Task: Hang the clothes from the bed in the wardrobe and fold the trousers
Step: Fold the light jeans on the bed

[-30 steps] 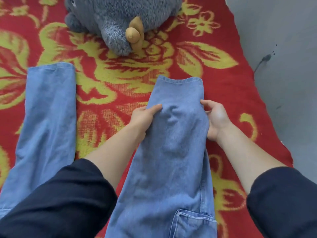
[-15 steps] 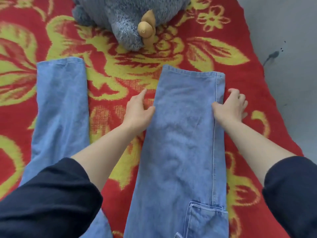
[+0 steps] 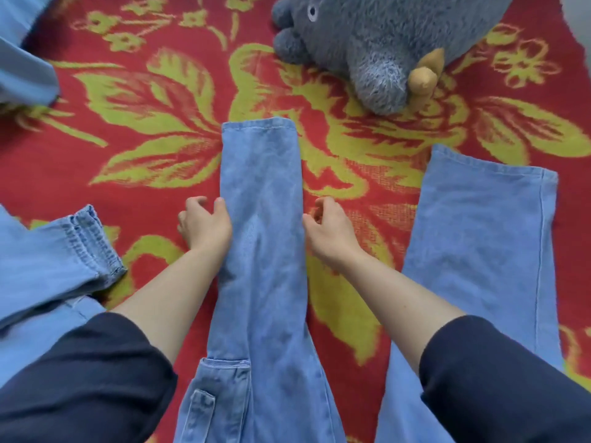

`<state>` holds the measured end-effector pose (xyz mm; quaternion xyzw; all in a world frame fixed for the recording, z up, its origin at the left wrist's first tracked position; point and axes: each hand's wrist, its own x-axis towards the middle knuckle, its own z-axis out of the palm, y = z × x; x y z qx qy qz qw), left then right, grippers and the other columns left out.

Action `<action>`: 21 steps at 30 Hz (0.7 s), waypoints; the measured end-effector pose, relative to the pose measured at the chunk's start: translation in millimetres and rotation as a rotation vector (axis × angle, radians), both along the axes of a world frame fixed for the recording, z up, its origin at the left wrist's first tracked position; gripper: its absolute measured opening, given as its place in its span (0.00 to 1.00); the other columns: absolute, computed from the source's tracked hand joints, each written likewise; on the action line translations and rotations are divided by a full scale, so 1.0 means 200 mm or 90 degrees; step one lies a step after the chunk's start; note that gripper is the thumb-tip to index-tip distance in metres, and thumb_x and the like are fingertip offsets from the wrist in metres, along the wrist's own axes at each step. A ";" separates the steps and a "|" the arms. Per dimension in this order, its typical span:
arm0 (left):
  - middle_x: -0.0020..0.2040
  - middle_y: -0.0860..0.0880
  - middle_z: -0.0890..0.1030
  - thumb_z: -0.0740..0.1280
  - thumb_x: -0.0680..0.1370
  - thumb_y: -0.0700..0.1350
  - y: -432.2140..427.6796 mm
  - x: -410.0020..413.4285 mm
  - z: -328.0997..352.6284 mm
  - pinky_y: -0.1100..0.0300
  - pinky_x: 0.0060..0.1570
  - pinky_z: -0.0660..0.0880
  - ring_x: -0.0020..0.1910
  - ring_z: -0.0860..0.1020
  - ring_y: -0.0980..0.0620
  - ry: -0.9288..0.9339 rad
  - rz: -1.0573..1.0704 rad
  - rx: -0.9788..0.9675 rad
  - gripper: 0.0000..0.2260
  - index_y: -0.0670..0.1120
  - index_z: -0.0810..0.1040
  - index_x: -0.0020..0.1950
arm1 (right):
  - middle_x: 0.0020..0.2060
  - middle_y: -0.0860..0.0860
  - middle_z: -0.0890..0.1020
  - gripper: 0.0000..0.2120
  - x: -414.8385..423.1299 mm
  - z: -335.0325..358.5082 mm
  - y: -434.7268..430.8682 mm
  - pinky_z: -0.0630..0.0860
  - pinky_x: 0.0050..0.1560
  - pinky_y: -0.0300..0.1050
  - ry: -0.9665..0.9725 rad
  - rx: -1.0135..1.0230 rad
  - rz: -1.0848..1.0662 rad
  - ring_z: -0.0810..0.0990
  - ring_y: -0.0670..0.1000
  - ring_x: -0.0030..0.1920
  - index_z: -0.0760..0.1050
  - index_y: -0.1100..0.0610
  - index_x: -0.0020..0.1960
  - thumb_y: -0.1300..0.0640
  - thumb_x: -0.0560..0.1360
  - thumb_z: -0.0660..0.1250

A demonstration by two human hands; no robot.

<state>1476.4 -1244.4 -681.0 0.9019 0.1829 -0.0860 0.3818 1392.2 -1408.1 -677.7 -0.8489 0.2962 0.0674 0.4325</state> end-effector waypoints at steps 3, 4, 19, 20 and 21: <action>0.52 0.48 0.82 0.66 0.77 0.53 0.07 0.05 -0.03 0.53 0.53 0.75 0.52 0.79 0.47 0.037 -0.044 -0.119 0.15 0.44 0.80 0.55 | 0.59 0.56 0.76 0.19 0.15 -0.01 0.07 0.72 0.59 0.55 0.038 0.058 -0.076 0.75 0.58 0.58 0.70 0.60 0.62 0.49 0.76 0.63; 0.50 0.50 0.82 0.68 0.76 0.54 0.09 0.07 -0.03 0.53 0.53 0.76 0.50 0.80 0.49 0.041 -0.066 -0.148 0.15 0.45 0.80 0.54 | 0.57 0.56 0.77 0.18 0.19 -0.02 0.08 0.74 0.56 0.55 0.042 0.090 -0.113 0.77 0.58 0.56 0.70 0.60 0.59 0.49 0.75 0.65; 0.29 0.54 0.79 0.63 0.79 0.37 0.14 0.33 0.24 0.65 0.31 0.73 0.28 0.76 0.58 0.025 -0.155 -0.597 0.10 0.47 0.68 0.40 | 0.37 0.58 0.68 0.18 0.46 0.32 0.03 0.58 0.36 0.49 -0.283 0.393 -0.246 0.64 0.55 0.37 0.71 0.74 0.43 0.66 0.55 0.59; 0.29 0.54 0.78 0.63 0.79 0.36 0.12 0.32 0.22 0.64 0.32 0.73 0.28 0.75 0.58 0.024 -0.143 -0.578 0.11 0.48 0.68 0.40 | 0.35 0.57 0.65 0.11 0.46 0.31 0.05 0.54 0.35 0.50 -0.300 0.351 -0.264 0.60 0.54 0.36 0.67 0.71 0.36 0.67 0.55 0.58; 0.30 0.53 0.78 0.64 0.79 0.35 0.10 0.32 0.20 0.63 0.32 0.73 0.28 0.75 0.58 0.027 -0.117 -0.567 0.12 0.48 0.67 0.39 | 0.34 0.57 0.63 0.06 0.46 0.28 0.06 0.52 0.34 0.49 -0.293 0.347 -0.277 0.58 0.54 0.35 0.64 0.65 0.33 0.67 0.56 0.59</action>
